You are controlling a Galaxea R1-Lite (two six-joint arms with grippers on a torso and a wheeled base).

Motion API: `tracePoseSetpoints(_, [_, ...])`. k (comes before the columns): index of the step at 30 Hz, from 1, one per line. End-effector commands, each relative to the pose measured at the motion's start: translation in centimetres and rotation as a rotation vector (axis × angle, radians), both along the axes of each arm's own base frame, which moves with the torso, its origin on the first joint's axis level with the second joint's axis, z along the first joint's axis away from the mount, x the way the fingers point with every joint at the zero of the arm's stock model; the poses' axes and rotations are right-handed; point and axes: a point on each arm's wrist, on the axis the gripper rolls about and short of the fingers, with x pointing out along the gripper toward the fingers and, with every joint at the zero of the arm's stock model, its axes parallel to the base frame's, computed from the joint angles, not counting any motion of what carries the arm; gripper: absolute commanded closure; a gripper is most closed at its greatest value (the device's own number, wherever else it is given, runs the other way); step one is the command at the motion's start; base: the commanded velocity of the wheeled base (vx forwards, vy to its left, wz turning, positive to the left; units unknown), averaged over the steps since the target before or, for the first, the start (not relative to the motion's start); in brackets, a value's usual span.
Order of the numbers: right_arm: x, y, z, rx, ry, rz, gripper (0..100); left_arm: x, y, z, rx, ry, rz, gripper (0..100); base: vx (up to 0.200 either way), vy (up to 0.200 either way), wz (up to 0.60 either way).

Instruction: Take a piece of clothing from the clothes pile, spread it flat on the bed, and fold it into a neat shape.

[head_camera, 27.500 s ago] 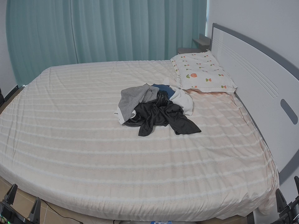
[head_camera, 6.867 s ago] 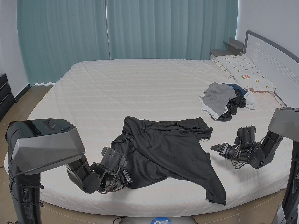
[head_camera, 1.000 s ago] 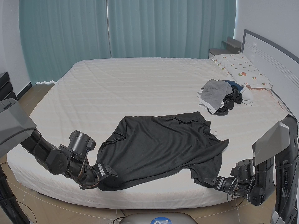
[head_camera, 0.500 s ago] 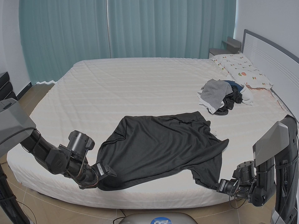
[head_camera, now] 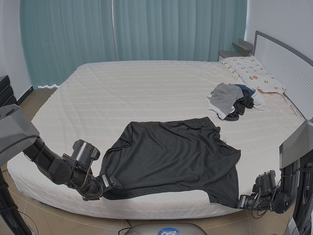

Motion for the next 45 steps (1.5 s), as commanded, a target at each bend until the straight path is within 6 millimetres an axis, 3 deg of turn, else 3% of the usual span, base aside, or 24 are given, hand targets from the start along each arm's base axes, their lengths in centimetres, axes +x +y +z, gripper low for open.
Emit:
tracePoseSetpoints(1, [-0.8, -0.4, 1.1, -0.029, 0.01, 0.036, 100, -0.2, 0.0, -0.4, 0.011, 0.02, -0.005, 0, 0.0, 0.0, 0.0])
tracePoseSetpoints(15, [-2.9, -0.7, -0.2, -0.099, 0.237, 0.091, 100, -0.7, -0.1, -1.0, 0.047, 0.029, -0.061, 0, 0.0, 0.0, 0.0])
tracePoseSetpoints(16, [-2.9, -0.7, -0.2, -0.103, 0.236, 0.099, 0, -0.7, 0.0, -1.0, 0.046, 0.028, -0.059, 0, 0.0, 0.0, 0.0])
tracePoseSetpoints(20, [-2.5, -0.6, 0.1, -0.095, 0.195, 0.097, 0, -0.5, -0.1, -0.8, 0.039, 0.018, -0.054, 0, 0.0, 0.0, 0.0])
tracePoseSetpoints(25, [-0.4, -0.6, 2.2, -0.007, -0.059, 0.03, 0, 0.2, -0.4, -0.2, 0.019, -0.008, -0.02, 0, 0.0, 0.0, 0.0])
tracePoseSetpoints(31, [2.2, -0.1, 3.4, 0.104, -0.229, -0.021, 0, 1.1, -0.5, 0.6, -0.027, -0.026, 0.055, 0, 0.0, 0.0, 0.0])
tracePoseSetpoints(39, [5.8, 0.6, 3.6, 0.314, -0.287, -0.204, 0, 2.0, -0.4, 0.9, -0.049, -0.043, 0.073, 0, 0.175, 0.0, 0.0])
tracePoseSetpoints(45, [6.5, 0.6, 2.7, 0.403, -0.246, -0.257, 0, 3.4, -0.1, 1.7, -0.087, -0.075, 0.14, 0, 0.2, 0.0, 0.0])
